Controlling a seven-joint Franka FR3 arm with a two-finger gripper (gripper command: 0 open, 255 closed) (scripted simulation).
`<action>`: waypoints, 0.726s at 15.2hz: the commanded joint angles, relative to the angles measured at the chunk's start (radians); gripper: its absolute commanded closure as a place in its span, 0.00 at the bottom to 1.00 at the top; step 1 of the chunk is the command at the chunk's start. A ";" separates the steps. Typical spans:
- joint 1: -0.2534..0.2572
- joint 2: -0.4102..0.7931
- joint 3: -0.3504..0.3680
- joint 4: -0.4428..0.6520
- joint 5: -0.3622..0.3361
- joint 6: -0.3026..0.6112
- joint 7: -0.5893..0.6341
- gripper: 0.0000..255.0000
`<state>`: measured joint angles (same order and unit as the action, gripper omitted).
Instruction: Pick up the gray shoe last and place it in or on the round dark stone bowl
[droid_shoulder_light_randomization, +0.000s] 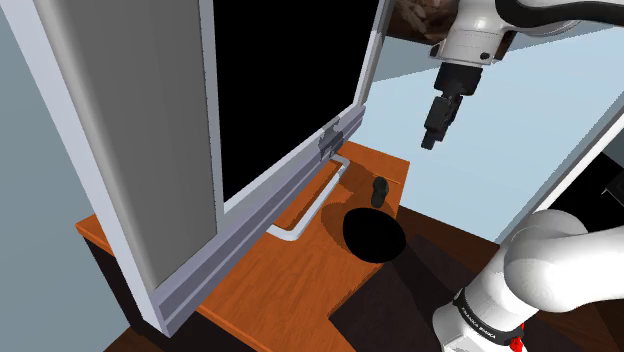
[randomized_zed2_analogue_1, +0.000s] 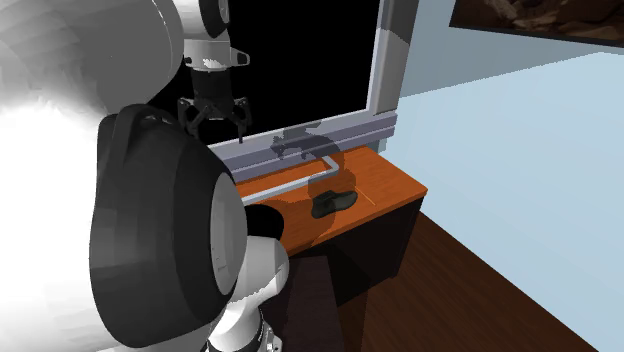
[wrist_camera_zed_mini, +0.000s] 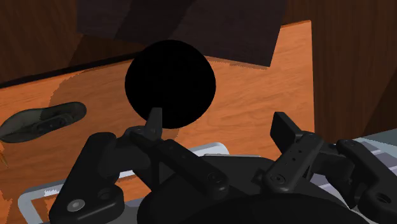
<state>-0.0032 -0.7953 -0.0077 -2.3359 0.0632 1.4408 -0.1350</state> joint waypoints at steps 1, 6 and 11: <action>0.000 0.000 0.000 0.000 0.000 0.000 0.000 0.00; -0.049 0.056 -0.010 -0.098 -0.033 0.192 0.042 0.00; -0.100 0.144 -0.023 -0.165 -0.066 0.387 0.087 0.00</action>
<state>-0.0927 -0.6787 -0.0285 -2.4900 0.0039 1.7787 -0.0583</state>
